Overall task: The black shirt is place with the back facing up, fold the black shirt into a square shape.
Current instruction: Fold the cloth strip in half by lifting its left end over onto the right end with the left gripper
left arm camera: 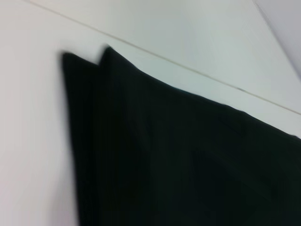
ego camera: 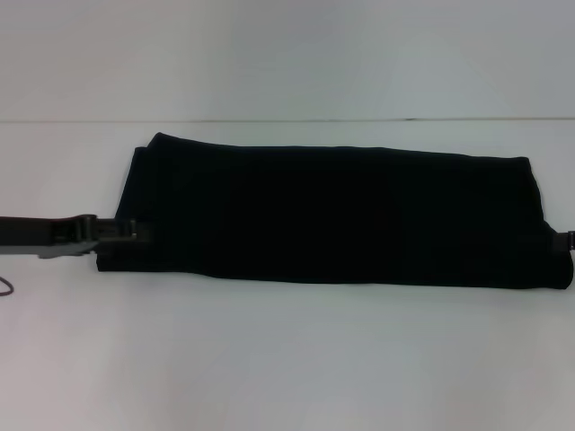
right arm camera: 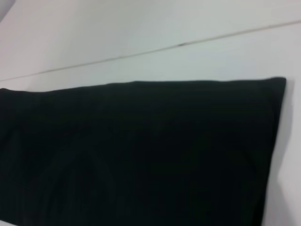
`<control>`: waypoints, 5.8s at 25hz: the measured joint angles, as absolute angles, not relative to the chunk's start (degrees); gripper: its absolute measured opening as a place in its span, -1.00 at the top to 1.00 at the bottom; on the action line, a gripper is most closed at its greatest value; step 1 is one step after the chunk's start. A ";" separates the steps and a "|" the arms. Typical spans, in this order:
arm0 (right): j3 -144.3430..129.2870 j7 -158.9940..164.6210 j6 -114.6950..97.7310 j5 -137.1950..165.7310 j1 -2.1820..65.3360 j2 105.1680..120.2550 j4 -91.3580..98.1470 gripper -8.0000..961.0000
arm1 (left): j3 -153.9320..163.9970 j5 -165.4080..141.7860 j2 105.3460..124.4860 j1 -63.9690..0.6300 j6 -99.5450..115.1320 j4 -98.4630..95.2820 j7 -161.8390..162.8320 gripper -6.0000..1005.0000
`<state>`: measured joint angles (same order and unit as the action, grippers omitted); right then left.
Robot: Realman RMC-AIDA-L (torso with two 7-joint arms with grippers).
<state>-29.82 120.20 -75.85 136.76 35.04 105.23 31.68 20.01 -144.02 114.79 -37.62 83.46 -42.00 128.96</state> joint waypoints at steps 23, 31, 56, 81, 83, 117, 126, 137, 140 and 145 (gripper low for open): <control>-29.44 121.57 -75.91 136.60 33.83 104.75 32.56 -0.40 | 29.62 -144.05 116.01 -37.70 70.78 -39.35 127.65 -0.52; -30.09 121.57 -76.03 136.85 34.12 105.07 32.05 -0.39 | 29.99 -145.15 115.93 -37.99 70.36 -39.54 127.57 -0.35; -31.70 118.18 -73.81 136.47 34.11 107.53 30.14 0.30 | 30.06 -145.46 115.75 -38.41 70.25 -39.19 127.58 0.99; -25.55 114.31 -73.89 136.31 31.90 106.49 30.19 0.93 | 26.00 -145.26 115.66 -35.59 76.26 -42.80 127.28 0.99; -25.20 114.23 -73.96 136.32 31.91 106.49 30.22 0.93 | 25.56 -145.06 115.66 -35.60 76.55 -42.81 127.03 0.99; -26.18 106.51 -87.04 127.64 41.94 108.18 40.62 -0.94 | 17.10 -146.53 113.87 -37.65 89.90 -35.77 155.08 -0.74; -27.19 106.06 -83.77 127.36 43.56 108.15 40.84 -0.94 | 13.97 -145.85 114.27 -37.37 84.30 -32.00 162.63 -0.80; -26.86 106.01 -83.06 127.17 43.65 108.07 41.58 -0.94 | 13.94 -145.80 114.24 -37.74 77.47 -30.21 164.08 -0.80; -26.69 106.00 -83.05 126.65 43.55 108.03 41.58 -0.94 | 14.10 -145.83 114.22 -37.77 76.28 -30.18 164.09 -0.80; -26.68 106.03 -83.05 125.17 43.17 107.85 41.57 -0.94 | 14.39 -146.15 114.21 -37.85 75.69 -30.15 164.12 -0.80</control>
